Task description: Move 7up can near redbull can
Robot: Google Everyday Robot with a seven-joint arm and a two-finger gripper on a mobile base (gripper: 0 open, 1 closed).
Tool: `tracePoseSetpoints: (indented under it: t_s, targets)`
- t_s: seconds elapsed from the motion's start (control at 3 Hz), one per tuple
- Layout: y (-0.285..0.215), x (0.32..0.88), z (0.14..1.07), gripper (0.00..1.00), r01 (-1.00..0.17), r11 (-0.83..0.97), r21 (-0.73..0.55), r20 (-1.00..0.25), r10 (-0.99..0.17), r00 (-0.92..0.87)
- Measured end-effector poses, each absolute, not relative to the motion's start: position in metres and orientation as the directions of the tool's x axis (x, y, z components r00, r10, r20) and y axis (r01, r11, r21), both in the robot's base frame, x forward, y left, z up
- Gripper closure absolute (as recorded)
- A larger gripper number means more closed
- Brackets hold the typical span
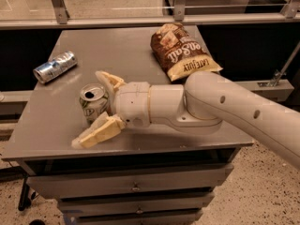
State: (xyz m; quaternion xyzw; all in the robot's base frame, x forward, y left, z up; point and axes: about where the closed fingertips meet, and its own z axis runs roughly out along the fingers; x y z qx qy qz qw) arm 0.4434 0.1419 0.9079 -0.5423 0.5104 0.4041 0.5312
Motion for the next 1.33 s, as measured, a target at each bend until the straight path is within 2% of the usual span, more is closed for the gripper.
tracePoseSetpoints:
  t_s: [0.33, 0.67, 1.33]
  targets:
    - [0.142, 0.452, 0.901, 0.00, -0.981, 0.102, -0.164, -0.982, -0.115, 0.152]
    - [0.138, 0.458, 0.896, 0.07, -0.980, 0.114, -0.164, -0.982, -0.112, 0.151]
    - [0.126, 0.468, 0.902, 0.53, -0.975, 0.129, -0.179, -0.980, -0.116, 0.165]
